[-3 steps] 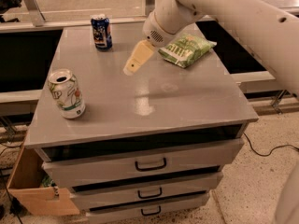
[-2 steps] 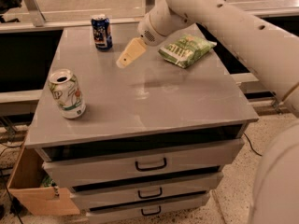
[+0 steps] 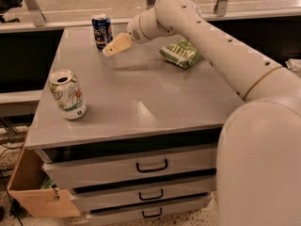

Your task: Pick pepsi can

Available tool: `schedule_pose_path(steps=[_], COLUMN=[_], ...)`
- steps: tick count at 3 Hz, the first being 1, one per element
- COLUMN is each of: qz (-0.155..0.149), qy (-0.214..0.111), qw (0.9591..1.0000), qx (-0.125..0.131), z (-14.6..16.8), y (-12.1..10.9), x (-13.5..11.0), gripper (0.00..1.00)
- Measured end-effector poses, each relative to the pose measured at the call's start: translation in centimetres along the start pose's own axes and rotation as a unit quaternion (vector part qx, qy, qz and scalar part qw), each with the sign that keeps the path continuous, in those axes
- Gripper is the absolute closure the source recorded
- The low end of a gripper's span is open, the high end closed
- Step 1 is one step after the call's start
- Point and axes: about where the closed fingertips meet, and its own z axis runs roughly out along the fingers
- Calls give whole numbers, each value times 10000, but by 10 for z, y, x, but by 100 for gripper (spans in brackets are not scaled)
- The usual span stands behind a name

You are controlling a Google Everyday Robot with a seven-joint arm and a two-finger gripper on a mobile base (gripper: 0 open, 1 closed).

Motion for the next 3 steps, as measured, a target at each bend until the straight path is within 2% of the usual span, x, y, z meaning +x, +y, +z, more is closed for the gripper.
schedule_pose_path(steps=[1, 2, 3], qz=[197, 441, 687], qy=[-599, -933, -1049], qw=[9980, 9946, 9909], qx=[58, -148, -480], z=[37, 71, 88], y=[-18, -20, -13], x=[-16, -31, -36], gripper=[0, 0, 16])
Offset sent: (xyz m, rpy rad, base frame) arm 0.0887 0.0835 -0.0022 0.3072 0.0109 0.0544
